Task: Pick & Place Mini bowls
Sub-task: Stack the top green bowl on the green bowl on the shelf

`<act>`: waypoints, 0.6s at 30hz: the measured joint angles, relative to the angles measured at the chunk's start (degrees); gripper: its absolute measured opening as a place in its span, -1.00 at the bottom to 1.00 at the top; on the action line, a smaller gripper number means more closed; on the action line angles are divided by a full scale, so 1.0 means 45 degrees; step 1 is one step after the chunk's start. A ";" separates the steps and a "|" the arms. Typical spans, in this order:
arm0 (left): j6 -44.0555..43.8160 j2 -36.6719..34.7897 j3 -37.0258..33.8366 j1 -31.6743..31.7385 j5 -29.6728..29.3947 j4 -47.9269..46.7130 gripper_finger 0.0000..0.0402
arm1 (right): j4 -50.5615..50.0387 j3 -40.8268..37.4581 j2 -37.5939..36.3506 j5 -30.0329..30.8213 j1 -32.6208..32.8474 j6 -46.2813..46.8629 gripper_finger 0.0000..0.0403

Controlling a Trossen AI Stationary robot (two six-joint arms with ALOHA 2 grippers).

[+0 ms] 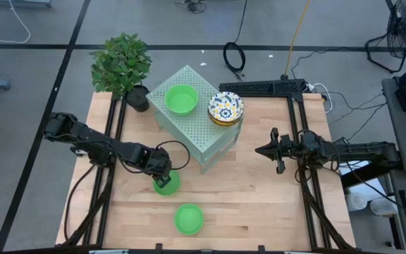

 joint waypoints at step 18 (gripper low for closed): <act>0.0342 0.0415 -0.0024 0.0000 -0.0058 0.0234 -0.40 | 0.0000 0.0000 -0.0001 -0.0005 0.0002 0.0000 -1.00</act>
